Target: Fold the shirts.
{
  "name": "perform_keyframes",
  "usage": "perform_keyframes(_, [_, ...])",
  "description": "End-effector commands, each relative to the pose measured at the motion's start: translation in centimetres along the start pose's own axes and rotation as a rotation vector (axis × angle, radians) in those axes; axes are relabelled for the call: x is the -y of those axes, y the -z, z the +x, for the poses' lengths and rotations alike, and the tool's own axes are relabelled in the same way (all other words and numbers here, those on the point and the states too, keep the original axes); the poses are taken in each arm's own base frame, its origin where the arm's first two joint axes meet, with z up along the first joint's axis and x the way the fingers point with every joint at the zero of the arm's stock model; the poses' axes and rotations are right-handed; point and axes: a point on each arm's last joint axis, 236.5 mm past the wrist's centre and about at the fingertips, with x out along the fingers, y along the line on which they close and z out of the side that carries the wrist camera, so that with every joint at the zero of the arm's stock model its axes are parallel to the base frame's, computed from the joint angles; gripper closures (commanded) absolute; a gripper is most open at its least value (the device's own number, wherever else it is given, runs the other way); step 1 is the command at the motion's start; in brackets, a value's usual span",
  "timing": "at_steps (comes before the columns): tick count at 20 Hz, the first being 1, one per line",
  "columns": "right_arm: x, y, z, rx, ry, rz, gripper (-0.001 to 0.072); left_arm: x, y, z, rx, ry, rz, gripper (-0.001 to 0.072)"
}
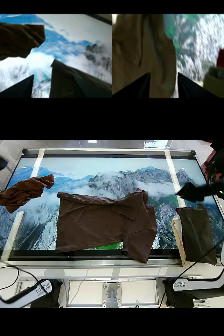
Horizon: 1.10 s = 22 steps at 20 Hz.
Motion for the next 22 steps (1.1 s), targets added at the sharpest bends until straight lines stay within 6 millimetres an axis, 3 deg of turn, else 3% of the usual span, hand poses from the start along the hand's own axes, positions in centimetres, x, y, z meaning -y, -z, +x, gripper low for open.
perform_keyframes(1, [1.4, 7.0, -0.2, -0.186, 0.002, 0.021, 0.0326, -4.5, 7.2, -4.5, -0.083, -0.134, -0.041, 0.0169])
perform_keyframes(3, [2.0, 11.3, 2.4, -0.283, -0.030, 0.064, 0.0325, -5.6, 14.2, -4.4, -0.164, -0.149, -0.131, 0.0168])
perform_keyframes(5, [2.7, 16.0, 4.9, -0.374, -0.052, 0.133, 0.0325, -5.0, 21.4, -3.7, -0.277, -0.128, -0.203, 0.0169])
perform_keyframes(7, [3.2, 19.7, 7.4, -0.400, -0.058, 0.210, 0.0325, -3.1, 26.5, -2.6, -0.347, -0.055, -0.291, 0.0169])
perform_keyframes(9, [2.9, 21.9, 9.6, -0.389, -0.087, 0.292, 0.0323, -0.6, 29.2, -1.7, -0.392, 0.052, -0.367, 0.0169])
perform_keyframes(11, [2.0, 22.2, 11.6, -0.324, -0.142, 0.400, 0.0319, 1.2, 29.6, -1.1, -0.392, 0.140, -0.397, 0.0168])
perform_keyframes(14, [1.4, 20.6, 13.7, -0.169, -0.205, 0.522, 0.0316, 2.6, 28.7, -1.0, -0.361, 0.212, -0.385, 0.0169])
perform_keyframes(18, [1.2, 17.5, 14.2, -0.019, -0.257, 0.574, 0.0315, 3.5, 28.0, -1.1, -0.341, 0.256, -0.397, 0.0169])
perform_keyframes(22, [1.4, 16.6, 14.8, 0.021, -0.229, 0.578, 0.0316, 3.9, 27.7, -1.2, -0.327, 0.284, -0.357, 0.0168])
